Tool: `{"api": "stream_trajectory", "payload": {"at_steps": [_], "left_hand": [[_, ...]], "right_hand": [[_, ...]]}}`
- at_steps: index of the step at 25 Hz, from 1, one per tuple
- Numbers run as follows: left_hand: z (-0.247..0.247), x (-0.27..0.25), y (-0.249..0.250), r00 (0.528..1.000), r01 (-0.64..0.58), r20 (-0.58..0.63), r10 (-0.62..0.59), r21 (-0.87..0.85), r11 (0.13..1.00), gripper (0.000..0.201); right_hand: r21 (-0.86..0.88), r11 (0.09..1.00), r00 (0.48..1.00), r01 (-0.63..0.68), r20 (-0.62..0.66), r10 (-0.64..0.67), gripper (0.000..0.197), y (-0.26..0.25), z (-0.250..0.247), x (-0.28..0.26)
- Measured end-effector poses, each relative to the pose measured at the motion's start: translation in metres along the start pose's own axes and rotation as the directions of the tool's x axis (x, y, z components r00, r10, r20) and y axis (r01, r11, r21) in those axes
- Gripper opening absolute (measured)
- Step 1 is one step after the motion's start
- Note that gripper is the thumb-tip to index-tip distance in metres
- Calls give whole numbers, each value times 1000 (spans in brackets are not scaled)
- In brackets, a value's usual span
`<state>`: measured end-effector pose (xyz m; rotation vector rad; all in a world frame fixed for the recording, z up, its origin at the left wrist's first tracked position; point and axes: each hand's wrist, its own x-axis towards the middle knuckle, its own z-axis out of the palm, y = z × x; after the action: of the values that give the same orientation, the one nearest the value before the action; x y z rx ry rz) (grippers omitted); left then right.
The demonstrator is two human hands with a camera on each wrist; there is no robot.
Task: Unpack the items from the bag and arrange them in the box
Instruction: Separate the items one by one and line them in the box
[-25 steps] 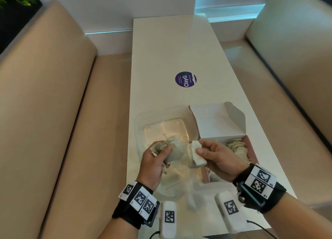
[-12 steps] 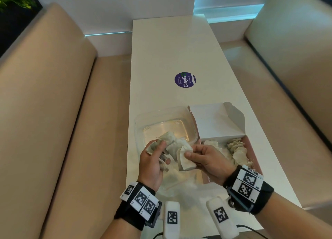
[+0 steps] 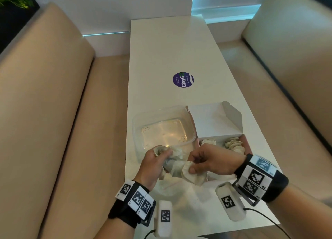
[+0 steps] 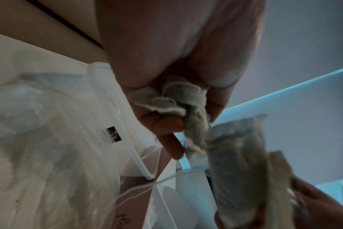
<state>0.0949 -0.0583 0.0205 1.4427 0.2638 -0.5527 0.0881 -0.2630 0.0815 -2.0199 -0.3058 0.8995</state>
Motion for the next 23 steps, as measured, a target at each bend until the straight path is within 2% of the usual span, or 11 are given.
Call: {"api": "stream_trajectory", "payload": {"at_steps": [2,4,7,9,11,14,15,17,19,20,23], "left_hand": [[2,-2,-4,995,3,94,-10,72,997,26],[4,-5,-7,983,7,180,-26,105,994,51],[5,-12,-8,965,-7,261,-5,44,999,66],[3,-11,-11,964,-35,264,33,2,999,59],[2,-10,-11,974,-60,219,63,-19,998,40],[2,-10,-9,984,-77,157,82,-35,996,16],[1,-11,-9,984,-82,154,86,-32,996,13],[0,-10,-10,980,-90,175,95,-32,995,15],[0,-8,-12,973,-79,213,91,-67,995,25],[0,-9,-11,971,-79,222,93,-74,994,31],[0,-10,-8,954,-114,278,113,-13,993,44]], "right_hand": [[-167,986,999,-30,-25,26,9,2,0,7],[-302,951,996,-67,-70,48,15,3,0,13],[-303,951,992,-57,-124,20,25,3,4,15],[-190,981,987,-20,-160,-11,19,8,5,15],[9,1000,976,18,-217,-16,11,17,5,15],[326,944,960,57,-276,37,27,33,2,11],[445,892,964,81,-264,44,31,35,0,9],[694,710,979,120,-200,30,45,38,-4,4],[818,558,985,141,-175,8,62,39,-8,2],[816,564,986,128,-164,13,64,40,-10,4],[632,774,993,40,-113,41,43,36,-7,12]]}}
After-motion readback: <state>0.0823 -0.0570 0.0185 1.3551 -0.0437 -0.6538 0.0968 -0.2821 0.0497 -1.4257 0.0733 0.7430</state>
